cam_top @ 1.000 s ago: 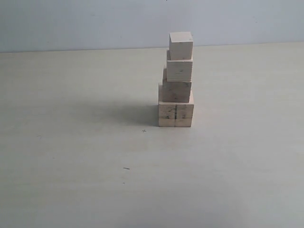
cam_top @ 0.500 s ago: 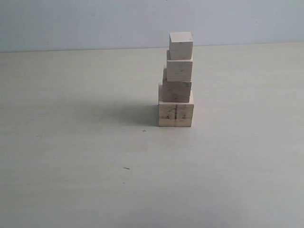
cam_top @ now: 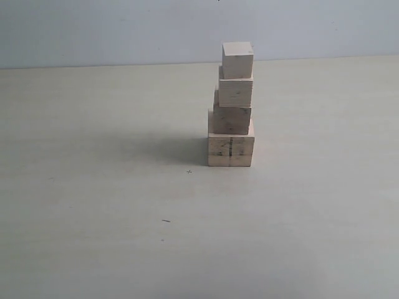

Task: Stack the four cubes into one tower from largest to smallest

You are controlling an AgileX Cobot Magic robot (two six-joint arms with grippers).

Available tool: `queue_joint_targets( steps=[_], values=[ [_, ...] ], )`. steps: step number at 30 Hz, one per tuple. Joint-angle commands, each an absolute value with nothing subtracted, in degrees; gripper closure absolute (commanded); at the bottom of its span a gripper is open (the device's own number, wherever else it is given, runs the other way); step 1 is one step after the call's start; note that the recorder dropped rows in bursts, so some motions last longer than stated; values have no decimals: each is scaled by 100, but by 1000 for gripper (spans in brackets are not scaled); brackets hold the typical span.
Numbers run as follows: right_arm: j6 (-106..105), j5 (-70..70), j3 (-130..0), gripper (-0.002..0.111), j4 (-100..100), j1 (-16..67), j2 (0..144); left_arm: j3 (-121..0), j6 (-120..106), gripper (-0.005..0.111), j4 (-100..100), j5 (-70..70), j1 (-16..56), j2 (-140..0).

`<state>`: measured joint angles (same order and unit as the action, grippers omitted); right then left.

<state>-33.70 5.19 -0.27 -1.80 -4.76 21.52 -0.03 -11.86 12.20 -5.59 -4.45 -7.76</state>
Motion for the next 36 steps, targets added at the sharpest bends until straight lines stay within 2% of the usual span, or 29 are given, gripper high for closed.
queue_joint_targets(
  steps=[1, 12, 29, 32, 33, 36],
  values=[
    [-3377, 507, 0, 108, -203, -467, 2128, 0, -1154, 107, 1296, -325, -424, -739],
    [-3377, 785, 0, 108, -293, -467, 1805, 0, -1163, 107, 1587, -94, -414, -739],
    [-3268, 1030, 0, 108, -316, -411, 0, 0, -1182, 107, 1587, -116, -414, -739],
    [-1385, 869, 0, 108, -893, -264, 0, 0, -1180, 107, 1587, -138, -414, -728],
    [-119, 1624, 0, 108, -907, -231, 0, 0, -1180, 107, 1587, -140, -414, -724],
    [974, 2345, 0, 108, -339, -201, 0, 0, -1180, 107, 1587, -140, -414, -724]
  ],
)
